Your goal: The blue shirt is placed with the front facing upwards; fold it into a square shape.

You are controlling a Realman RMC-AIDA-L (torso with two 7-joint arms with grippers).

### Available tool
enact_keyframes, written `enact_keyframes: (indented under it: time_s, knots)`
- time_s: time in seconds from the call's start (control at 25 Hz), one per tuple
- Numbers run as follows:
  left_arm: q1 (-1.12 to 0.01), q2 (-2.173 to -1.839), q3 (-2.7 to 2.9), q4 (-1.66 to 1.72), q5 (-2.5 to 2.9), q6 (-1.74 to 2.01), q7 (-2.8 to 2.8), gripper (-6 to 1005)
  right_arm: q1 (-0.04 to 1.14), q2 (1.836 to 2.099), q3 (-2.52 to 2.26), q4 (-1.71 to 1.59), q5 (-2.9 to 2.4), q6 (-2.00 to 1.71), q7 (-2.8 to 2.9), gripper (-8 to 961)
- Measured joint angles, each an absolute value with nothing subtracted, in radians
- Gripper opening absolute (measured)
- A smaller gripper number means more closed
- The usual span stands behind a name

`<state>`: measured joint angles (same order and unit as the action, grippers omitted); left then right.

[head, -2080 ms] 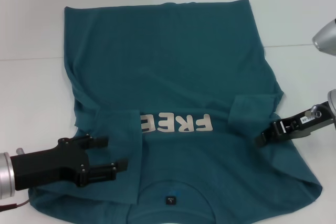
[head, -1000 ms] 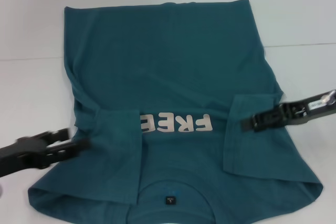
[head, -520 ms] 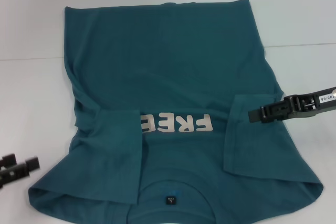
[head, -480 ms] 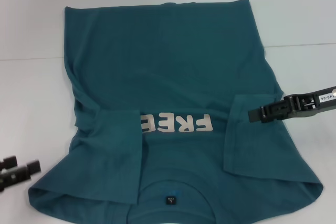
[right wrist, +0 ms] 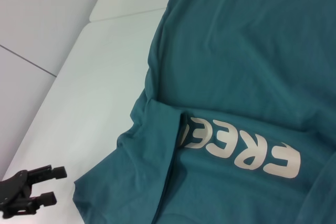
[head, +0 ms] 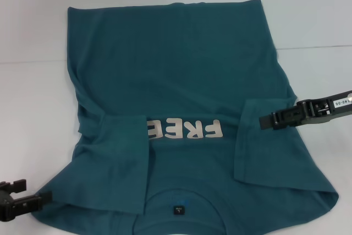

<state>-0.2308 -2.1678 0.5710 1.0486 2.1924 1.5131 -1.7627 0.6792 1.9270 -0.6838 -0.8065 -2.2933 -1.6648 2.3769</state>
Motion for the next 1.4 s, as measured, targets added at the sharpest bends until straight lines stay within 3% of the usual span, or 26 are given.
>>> enact_keyframes:
  time_s: [1.24,1.4]
  knots:
    - [-0.274,-2.165,0.655,0.982,2.297,1.385,-1.749,849,0.683,1.927,-0.684,-0.799,-2.293,-1.664,2.384,599]
    - [-0.279,-2.164,0.661,0.971,2.3,1.382,-1.749,770,0.684,1.927,-0.684,-0.798,-2.293,-1.664,2.385,598]
